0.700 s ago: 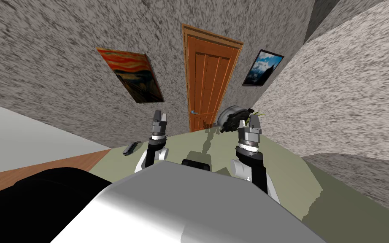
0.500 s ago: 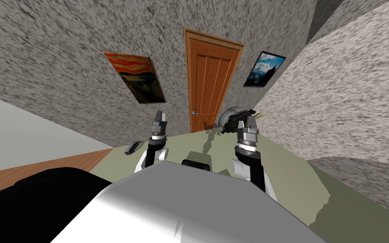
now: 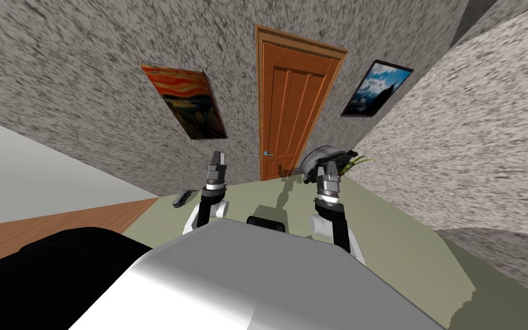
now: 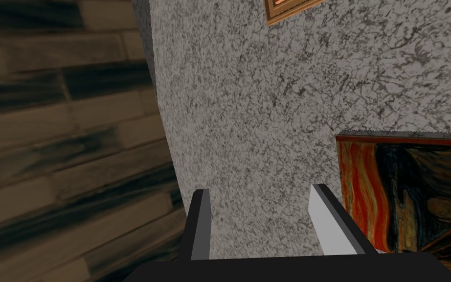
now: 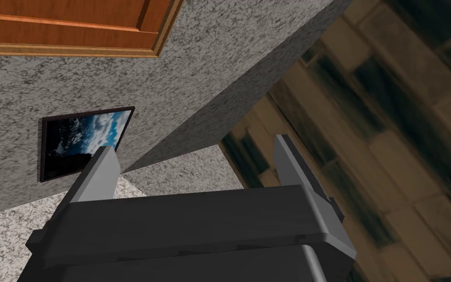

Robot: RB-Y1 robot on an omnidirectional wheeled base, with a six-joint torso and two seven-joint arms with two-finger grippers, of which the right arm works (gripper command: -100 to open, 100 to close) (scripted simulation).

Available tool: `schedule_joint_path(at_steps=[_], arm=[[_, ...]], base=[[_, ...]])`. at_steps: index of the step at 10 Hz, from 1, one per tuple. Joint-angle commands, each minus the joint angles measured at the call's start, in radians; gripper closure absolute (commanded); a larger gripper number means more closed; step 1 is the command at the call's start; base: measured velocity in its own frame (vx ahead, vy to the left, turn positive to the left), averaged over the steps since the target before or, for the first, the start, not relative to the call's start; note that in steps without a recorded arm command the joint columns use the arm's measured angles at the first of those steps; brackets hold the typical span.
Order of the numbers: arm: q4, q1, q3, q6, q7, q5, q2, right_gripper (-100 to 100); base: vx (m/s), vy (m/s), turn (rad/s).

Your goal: Pull the door open

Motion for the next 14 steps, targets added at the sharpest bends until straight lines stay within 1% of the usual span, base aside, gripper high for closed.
schedule_joint_path(at_steps=[1, 6, 7, 12, 13, 14], arm=[[0.039, -0.012, -0.004, -0.011, -0.008, -0.009, -0.006, -100], [0.181, -0.058, -0.013, -0.049, -0.032, -0.038, -0.022, -100], [0.187, -0.058, -0.013, -0.049, -0.032, -0.038, -0.022, -100], [0.346, -0.111, -0.024, -0.093, -0.060, -0.073, -0.039, -100], [0.359, -0.111, -0.024, -0.093, -0.060, -0.073, -0.039, -100], [0.392, -0.122, -0.026, -0.102, -0.066, -0.080, -0.042, -100]], base=[[0.079, 0.008, 0.100], [0.087, 0.015, 0.113], [0.059, 0.005, 0.041], [0.086, 0.009, 0.130], [0.071, 0.004, 0.040], [0.051, 0.007, 0.074]])
